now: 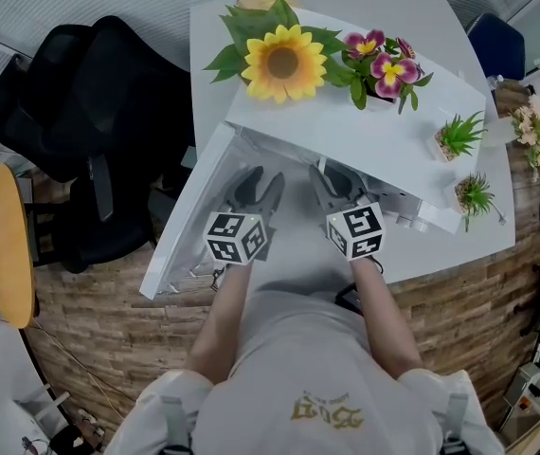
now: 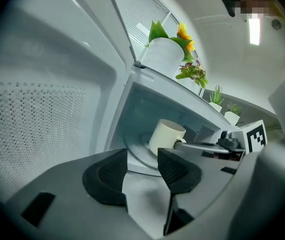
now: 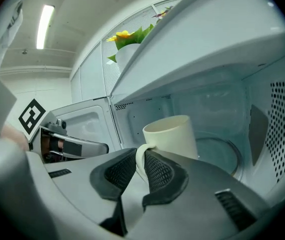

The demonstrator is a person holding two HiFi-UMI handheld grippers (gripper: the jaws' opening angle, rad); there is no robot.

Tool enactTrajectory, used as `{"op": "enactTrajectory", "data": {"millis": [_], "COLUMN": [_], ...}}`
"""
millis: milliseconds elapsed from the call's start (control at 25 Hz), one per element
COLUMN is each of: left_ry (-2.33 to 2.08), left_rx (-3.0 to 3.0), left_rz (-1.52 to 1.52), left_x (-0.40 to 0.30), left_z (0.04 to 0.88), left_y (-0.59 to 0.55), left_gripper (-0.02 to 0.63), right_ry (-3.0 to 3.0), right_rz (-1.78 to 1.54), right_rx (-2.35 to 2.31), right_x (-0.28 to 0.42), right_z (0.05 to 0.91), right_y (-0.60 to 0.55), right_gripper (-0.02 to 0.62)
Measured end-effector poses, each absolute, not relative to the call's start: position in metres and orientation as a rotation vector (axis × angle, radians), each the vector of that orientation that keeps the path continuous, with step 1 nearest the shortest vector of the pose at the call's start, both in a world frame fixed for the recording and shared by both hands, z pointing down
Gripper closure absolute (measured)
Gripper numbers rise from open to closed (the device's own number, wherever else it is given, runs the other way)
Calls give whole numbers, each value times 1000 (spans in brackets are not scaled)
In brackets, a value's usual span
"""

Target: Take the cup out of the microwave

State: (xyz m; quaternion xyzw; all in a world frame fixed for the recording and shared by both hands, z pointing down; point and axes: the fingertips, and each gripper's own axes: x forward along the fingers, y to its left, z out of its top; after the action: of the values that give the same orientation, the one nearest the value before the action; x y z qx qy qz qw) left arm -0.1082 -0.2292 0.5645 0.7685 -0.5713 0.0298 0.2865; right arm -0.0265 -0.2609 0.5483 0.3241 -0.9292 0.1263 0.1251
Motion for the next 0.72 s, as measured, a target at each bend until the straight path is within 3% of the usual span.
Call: {"op": "enactTrajectory", "data": {"millis": [720], "left_ry": [-1510], "left_rx": [2126], "left_rz": [-6], "left_x": [-113], "left_z": [534], "left_y": [-214], "left_gripper": [420], "right_ry": [-2711], "right_rz": [355], "right_rx": [1021], "right_x": [-13], "right_z": [520], "right_y": [-223], "right_gripper": [534]}}
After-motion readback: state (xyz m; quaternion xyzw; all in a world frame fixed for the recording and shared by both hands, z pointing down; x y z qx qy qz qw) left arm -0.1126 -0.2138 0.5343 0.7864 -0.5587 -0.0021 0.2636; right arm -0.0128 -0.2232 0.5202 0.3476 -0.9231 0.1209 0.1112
